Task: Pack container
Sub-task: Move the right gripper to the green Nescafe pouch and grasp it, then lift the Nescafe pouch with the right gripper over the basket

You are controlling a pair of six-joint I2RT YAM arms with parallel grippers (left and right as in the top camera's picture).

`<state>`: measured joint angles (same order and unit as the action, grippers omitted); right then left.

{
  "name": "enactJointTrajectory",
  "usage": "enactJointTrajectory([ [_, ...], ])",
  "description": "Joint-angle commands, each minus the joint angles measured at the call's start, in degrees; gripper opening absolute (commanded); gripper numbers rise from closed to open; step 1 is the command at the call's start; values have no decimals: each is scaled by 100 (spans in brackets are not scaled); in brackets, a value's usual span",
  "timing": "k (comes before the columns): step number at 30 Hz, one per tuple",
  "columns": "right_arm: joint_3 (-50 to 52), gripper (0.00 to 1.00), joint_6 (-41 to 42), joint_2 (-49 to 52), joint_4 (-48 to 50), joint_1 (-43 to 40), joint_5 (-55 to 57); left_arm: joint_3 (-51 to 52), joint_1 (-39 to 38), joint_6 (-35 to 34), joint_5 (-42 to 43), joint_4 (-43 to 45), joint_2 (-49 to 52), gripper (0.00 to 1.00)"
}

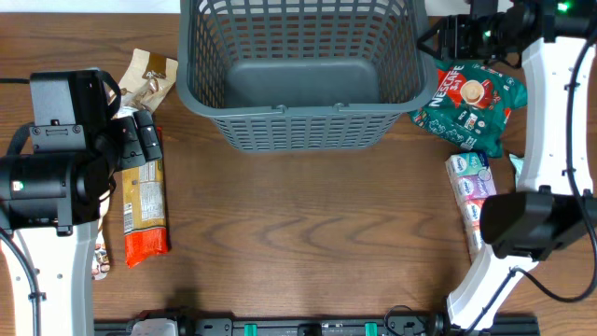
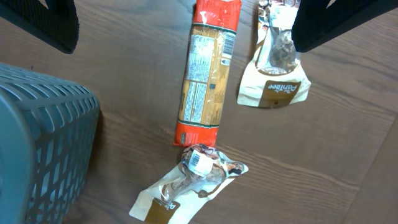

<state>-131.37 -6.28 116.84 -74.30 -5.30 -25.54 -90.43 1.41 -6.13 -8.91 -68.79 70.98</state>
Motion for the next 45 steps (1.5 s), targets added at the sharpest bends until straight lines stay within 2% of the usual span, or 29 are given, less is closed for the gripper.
enactJointTrajectory([
  [1,0,61,39,-511,-2,-31,-2,44,28,37,79,-17,-13,99],
  [6,0,63,192,-986,0,-66,223,44,28,37,79,-20,-13,99],
  [11,0,65,1821,-1464,-157,-356,2297,44,28,37,79,-44,-13,99],
  [14,0,72,2312,-1674,-348,-675,3029,44,28,37,81,-105,-13,99],
  [16,0,82,2363,-1720,-483,-927,3117,44,28,37,81,-149,-13,99],
  [20,2,89,2227,-1591,-920,-1443,3071,44,28,39,79,-212,-13,99],
  [23,2,99,1624,-1303,-1021,-1746,2321,44,28,55,79,-216,-13,99],
  [26,4,99,1032,-907,-1045,-1912,1362,44,28,57,79,-214,-13,99],
  [29,4,99,870,-461,-1054,-1993,848,44,28,57,79,-214,-13,99],
  [36,4,99,636,807,-1038,-2006,706,44,28,55,79,-214,-13,99],
  [45,4,99,592,1928,-693,-2006,699,44,28,55,79,-214,-15,99],
])
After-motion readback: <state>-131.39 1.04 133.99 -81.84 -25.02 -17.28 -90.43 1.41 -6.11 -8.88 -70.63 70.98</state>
